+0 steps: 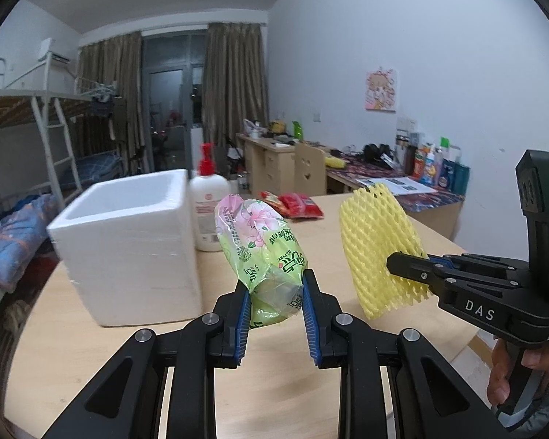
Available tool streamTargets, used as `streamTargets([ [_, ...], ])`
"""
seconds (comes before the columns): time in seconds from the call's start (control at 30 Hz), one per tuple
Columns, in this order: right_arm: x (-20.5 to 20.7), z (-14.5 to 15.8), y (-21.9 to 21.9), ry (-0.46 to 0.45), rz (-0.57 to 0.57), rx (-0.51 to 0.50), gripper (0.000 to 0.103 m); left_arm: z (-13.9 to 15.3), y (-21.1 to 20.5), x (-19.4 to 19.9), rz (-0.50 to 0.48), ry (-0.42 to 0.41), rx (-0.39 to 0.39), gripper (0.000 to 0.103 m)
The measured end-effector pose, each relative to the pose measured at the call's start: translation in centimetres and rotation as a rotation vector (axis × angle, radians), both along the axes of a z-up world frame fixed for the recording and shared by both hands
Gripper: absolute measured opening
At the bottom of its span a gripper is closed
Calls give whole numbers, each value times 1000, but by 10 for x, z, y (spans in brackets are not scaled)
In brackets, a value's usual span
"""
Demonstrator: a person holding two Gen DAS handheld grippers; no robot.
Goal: Organize soft objects
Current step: 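Lift the green packet and yellow foam net off the table with both grippers, then carry the green packet and yellow foam net over the white foam box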
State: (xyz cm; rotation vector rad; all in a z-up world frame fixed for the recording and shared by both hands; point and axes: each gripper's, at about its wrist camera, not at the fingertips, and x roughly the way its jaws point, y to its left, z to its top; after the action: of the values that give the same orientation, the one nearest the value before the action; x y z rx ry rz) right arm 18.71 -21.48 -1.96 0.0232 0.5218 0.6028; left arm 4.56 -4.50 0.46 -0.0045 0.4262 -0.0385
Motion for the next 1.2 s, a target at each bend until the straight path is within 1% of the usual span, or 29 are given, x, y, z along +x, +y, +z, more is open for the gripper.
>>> streamTargets([
  [0.17,2,4,28,-15,82,1,12,4,26,-10,94,-17,12,27],
  [0.5,2,16,89,-47,259,-13,11,10,91,-33,321,-23,-20,27],
  [0.67,2,19,110,-54,315,-23,11,11,109,-39,377,-30,-39,27],
  [0.8,6,17,119,-50,329,-35,11,9,117,-35,389,-20,-53,27],
  [0.93,5,20,125,-50,321,-40,11,10,119,-28,376,-13,-56,27],
  [1.2,17,35,129,-42,316,-24,12,31,129,-10,342,-33,-70,27],
])
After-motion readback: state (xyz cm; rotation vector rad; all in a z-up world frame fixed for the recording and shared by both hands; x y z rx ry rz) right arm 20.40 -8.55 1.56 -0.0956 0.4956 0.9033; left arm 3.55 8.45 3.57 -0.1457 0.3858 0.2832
